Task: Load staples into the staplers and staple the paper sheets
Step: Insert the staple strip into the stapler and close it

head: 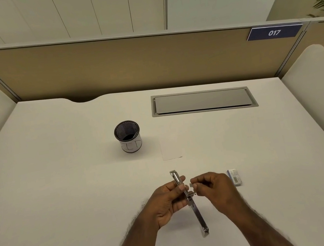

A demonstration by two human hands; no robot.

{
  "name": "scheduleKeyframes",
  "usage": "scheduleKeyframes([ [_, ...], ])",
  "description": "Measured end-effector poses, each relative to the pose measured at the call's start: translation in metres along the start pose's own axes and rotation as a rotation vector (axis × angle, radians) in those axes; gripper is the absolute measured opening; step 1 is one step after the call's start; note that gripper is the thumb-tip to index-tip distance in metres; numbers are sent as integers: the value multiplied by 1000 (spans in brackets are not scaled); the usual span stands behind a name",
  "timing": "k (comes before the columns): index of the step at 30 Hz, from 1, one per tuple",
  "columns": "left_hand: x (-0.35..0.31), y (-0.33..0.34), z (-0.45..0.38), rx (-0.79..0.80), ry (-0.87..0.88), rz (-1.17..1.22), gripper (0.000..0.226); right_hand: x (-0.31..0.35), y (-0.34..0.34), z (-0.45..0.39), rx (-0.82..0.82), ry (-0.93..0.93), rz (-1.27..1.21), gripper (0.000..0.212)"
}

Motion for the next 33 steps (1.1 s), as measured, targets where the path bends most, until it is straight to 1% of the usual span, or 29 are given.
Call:
scheduleKeyframes([
  [3,-2,3,4,70,-21,-2,33,8,-7,3,43,20,-43,23],
  [5,-3,4,5,114,-35,-5,34,14,-11,6,55,8,-19,24],
  [9,-6,7,10,202,-69,-40,41,23,-17,11,1,-98,175,22],
  [11,-7,10,13,237,-81,-77,38,30,-20,13,-15,-172,267,24],
  [13,-8,12,14,251,-84,-111,34,37,-23,15,-5,-237,333,26],
  [16,-9,15,14,254,-86,-144,33,44,-26,17,58,-304,419,30],
  [20,-10,20,18,256,-73,-184,27,54,-32,20,107,-382,634,26],
  [22,-11,22,18,255,-65,-203,24,60,-34,21,124,-414,693,23],
  [25,-11,25,19,253,-58,-255,24,64,-33,18,197,-458,786,23],
  [27,-11,26,19,249,-56,-275,26,64,-32,16,241,-452,818,28],
  [30,-11,27,19,252,-47,-264,27,62,-32,12,253,-395,787,36],
  [33,-12,27,20,261,-48,-241,29,58,-33,8,210,-274,680,32],
])
Point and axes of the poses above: each hand's wrist, its own z-axis away from the middle knuckle, its own y-axis out of the palm, x = y × z, the point moved 1 cm from there along -z, towards the middle knuckle, and after that the axes turned 13 degrees about z, right-handed, at the moved point
